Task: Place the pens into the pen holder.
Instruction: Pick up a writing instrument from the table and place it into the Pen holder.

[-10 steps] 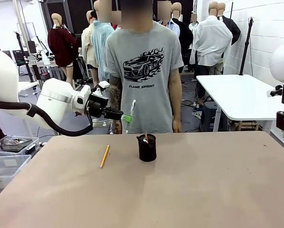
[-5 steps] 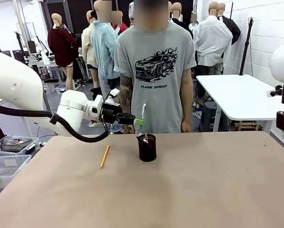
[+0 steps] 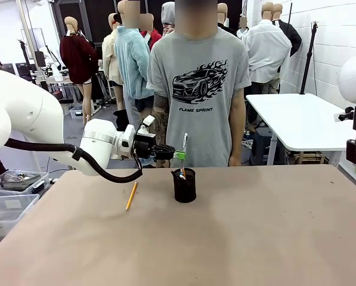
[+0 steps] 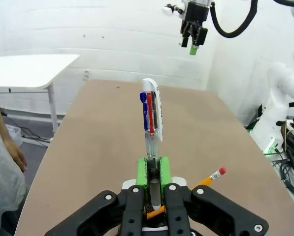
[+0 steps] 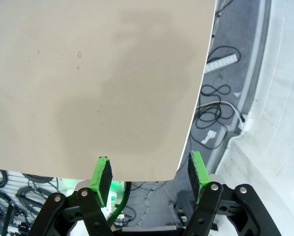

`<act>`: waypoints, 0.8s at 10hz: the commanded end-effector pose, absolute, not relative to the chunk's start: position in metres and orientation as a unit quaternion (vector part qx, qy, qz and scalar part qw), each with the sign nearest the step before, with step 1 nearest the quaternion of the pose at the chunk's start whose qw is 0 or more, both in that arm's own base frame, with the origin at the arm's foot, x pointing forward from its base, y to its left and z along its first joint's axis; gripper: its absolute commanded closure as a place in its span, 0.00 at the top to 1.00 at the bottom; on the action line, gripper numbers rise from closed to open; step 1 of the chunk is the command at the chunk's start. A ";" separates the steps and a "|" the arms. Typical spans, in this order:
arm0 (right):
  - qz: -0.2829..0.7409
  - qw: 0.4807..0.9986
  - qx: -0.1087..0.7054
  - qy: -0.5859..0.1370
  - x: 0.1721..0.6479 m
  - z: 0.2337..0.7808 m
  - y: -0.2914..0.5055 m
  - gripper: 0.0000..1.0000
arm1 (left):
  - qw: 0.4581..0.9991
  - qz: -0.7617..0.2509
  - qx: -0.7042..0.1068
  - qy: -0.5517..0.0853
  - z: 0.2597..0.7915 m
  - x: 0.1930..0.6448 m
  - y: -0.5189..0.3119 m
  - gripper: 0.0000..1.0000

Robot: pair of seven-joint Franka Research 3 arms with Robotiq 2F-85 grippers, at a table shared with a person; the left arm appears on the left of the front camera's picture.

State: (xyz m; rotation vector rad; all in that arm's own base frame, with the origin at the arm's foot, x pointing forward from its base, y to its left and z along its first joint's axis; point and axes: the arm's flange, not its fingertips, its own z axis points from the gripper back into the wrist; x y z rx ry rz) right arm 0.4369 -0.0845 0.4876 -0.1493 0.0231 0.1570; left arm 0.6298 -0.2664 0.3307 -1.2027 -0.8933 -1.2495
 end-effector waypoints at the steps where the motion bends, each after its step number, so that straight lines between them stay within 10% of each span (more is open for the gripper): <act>1: 0.088 0.992 -0.085 0.013 0.436 0.487 -0.087 0.78 | 0.538 -0.573 -0.491 -0.375 0.319 0.627 -0.269 0.00; 3: 0.088 0.992 -0.085 0.013 0.436 0.487 -0.087 0.78 | 0.504 -0.585 -0.498 -0.396 0.318 0.622 -0.267 0.00; 5: 0.088 0.992 -0.085 0.013 0.436 0.487 -0.087 0.78 | 0.494 -0.598 -0.498 -0.388 0.318 0.621 -0.266 0.40; 8: 0.088 0.992 -0.085 0.013 0.436 0.487 -0.087 0.78 | 0.486 -0.602 -0.501 -0.388 0.319 0.620 -0.264 0.40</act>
